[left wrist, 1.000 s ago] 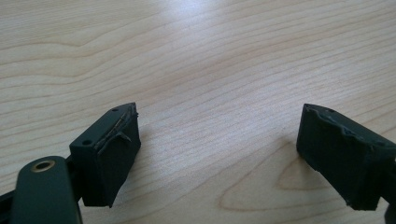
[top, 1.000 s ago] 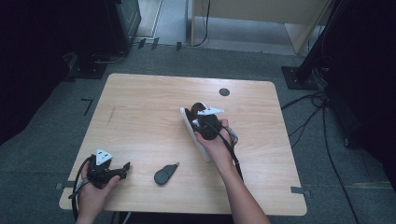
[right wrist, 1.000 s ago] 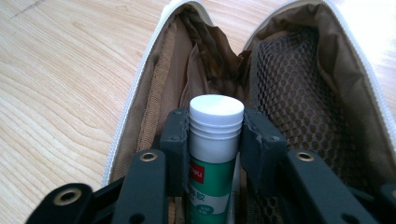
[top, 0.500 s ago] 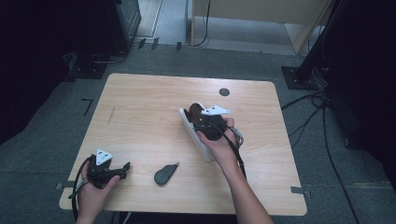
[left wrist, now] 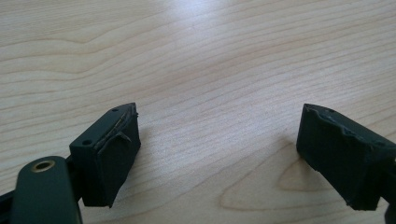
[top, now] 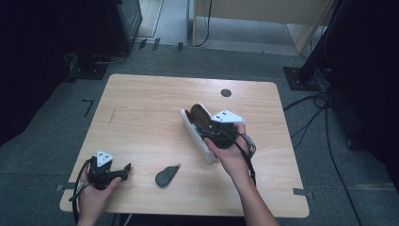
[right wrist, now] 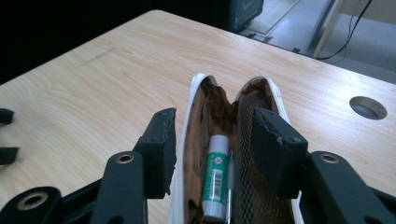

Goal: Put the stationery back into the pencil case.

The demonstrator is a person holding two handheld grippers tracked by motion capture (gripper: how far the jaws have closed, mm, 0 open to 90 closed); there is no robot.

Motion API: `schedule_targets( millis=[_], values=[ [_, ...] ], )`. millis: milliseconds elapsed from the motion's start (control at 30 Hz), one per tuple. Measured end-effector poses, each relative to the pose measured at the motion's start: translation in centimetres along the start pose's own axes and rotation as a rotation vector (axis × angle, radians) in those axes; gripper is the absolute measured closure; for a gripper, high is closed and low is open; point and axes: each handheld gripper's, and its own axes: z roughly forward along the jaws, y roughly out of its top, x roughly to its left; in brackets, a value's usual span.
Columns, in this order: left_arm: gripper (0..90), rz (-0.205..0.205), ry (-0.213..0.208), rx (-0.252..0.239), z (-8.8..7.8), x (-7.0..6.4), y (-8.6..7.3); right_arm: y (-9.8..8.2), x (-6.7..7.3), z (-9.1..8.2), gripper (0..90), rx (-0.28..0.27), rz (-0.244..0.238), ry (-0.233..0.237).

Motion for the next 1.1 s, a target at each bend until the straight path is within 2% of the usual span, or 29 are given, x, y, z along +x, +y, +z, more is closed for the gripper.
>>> schedule_targets(
  millis=[133, 233, 300, 333, 400, 467, 567, 633, 733, 867, 967, 1100],
  values=[
    [14.9, -0.013, 0.010, 0.000, -0.1, -0.7, -0.1, -1.1, 0.9, -1.1, 50.8, 0.000, -0.019, 0.029],
    [15.1, 0.006, -0.021, 0.011, -0.2, -1.2, 0.0, -1.9, 1.5, -1.7, 50.8, 0.004, -0.026, 0.037],
    [15.1, 0.014, -0.026, 0.002, -0.4, -1.8, 0.0, -2.5, 1.6, -2.0, 50.8, 0.000, -0.012, 0.052],
    [15.1, 0.008, -0.035, -0.008, -0.5, -2.0, 0.1, -2.8, 1.7, -2.2, 50.9, -0.001, -0.013, 0.058],
    [15.1, -0.003, -0.077, -0.031, -0.7, -2.6, 0.2, -3.3, 1.8, -2.4, 50.8, -0.004, -0.008, 0.064],
    [15.1, 0.000, -0.106, -0.045, -0.9, -3.2, 0.2, -3.7, 1.9, -2.5, 51.0, -0.011, -0.013, 0.071],
    [15.1, 0.028, -0.157, -0.060, -1.1, -4.6, 0.4, -4.5, 2.3, -2.8, 51.1, -0.011, 0.005, 0.095],
    [15.1, 0.039, -0.208, -0.064, -1.2, -5.3, 0.5, -5.0, 2.6, -2.9, 51.2, -0.015, 0.000, 0.101],
    [15.1, 0.063, -0.243, -0.057, -1.2, -6.4, 0.7, -5.9, 3.2, -3.0, 51.1, -0.007, -0.011, 0.127],
    [15.1, 0.097, -0.258, -0.056, -1.3, -7.5, 0.8, -7.1, 3.8, -3.0, 50.8, -0.003, -0.038, 0.183],
    [15.1, 0.143, -0.256, -0.057, -1.4, -8.5, 0.8, -7.8, 4.0, -2.8, 50.7, 0.007, -0.046, 0.199],
    [15.1, 0.166, -0.283, -0.054, -1.5, -9.6, 1.0, -8.9, 4.0, -2.3, 50.7, 0.025, -0.045, 0.207]
  ],
)
